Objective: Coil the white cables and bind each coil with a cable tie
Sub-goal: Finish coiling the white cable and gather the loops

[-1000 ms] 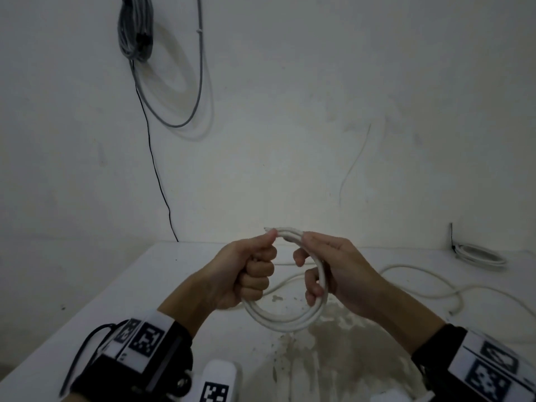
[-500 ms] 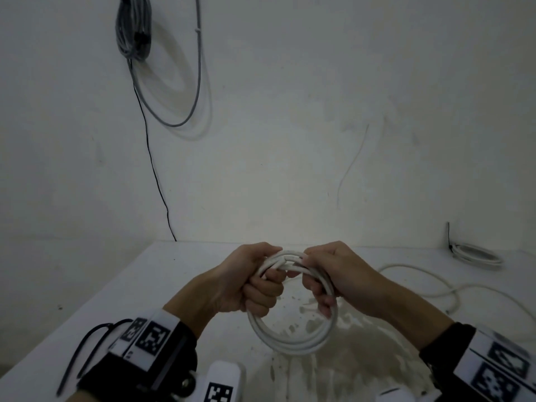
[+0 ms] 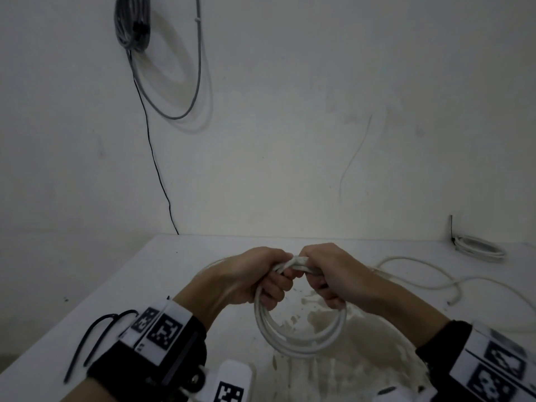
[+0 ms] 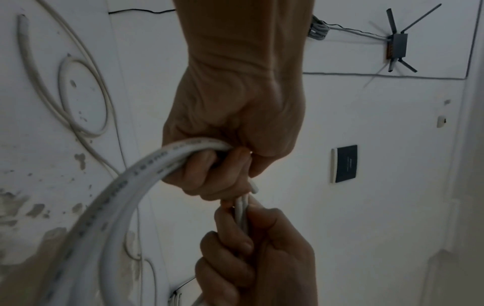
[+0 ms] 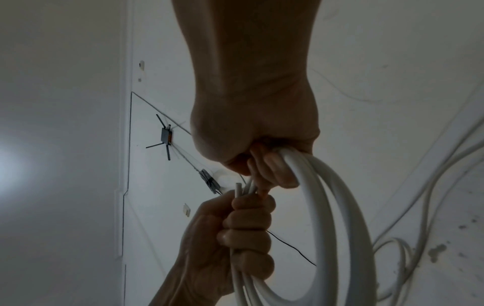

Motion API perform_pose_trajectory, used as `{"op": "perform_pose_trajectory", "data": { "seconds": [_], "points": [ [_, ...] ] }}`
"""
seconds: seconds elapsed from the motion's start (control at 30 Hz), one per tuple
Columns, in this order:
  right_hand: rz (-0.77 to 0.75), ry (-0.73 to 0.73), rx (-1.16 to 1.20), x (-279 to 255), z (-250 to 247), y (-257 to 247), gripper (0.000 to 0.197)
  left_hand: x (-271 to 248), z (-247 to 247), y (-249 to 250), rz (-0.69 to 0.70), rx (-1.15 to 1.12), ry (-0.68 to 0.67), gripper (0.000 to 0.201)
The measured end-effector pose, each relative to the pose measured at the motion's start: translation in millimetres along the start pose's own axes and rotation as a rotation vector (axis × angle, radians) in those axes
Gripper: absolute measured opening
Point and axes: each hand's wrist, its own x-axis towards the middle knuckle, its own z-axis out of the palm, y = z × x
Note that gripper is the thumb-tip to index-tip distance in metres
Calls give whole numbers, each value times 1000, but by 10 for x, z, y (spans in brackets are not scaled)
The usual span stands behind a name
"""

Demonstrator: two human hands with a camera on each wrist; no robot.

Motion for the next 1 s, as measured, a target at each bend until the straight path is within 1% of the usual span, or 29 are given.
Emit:
{"op": "perform_pose_trajectory", "data": {
  "seconds": [0.03, 0.07, 0.13, 0.17, 0.2, 0.27, 0.33, 0.43, 0.5, 0.57, 0.63, 0.7, 0.73, 0.8, 0.87, 0.93, 1.0],
  "points": [
    [-16, 3, -15, 0, 7, -14, 24, 4, 20, -6, 21, 17, 37, 41],
    [-44, 12, -49, 5, 16, -20, 25, 7, 41, -10, 56, 40, 76, 40],
    [-111, 68, -190, 22, 27, -6, 34, 0, 84, -8, 133, 94, 144, 39],
    [-146, 92, -227, 30, 29, 1, 35, -6, 99, -4, 162, 110, 166, 41],
    [-169, 100, -213, 39, 27, 14, 33, -14, 108, -2, 189, 117, 178, 43],
    [-180, 77, -103, 39, 8, 29, 29, -26, 119, -5, 251, 118, 176, 44],
    [-178, 27, 0, 35, -17, 22, 29, -43, 114, -22, 296, 105, 168, 44],
    [-178, -48, 74, 53, -22, 22, 30, -70, 88, -75, 338, 90, 169, 45],
    [-178, -62, 94, 89, 0, 47, 32, -81, 60, -125, 376, 119, 221, 46],
    [-173, -53, 108, 127, 36, 71, 31, -87, 36, -183, 420, 172, 321, 42],
    [-161, -37, 120, 161, 68, 86, 30, -104, 18, -253, 484, 267, 412, 31],
    [-150, -25, 124, 184, 96, 89, 31, -129, 4, -334, 573, 459, 476, 19],
    [-145, -29, 133, 193, 114, 89, 32, -137, -7, -367, 614, 579, 506, 17],
    [-133, -51, 143, 196, 160, 82, 32, -141, -42, -416, 680, 804, 587, 19],
    [-134, -68, 102, 205, 210, 67, 33, -152, -75, -428, 726, 950, 659, 25],
    [-157, -76, 40, 221, 243, 30, 38, -165, -95, -428, 762, 1006, 716, 28],
    [-193, -83, 19, 230, 264, -23, 36, -200, -98, -413, 797, 1000, 773, 25]
  ]
}}
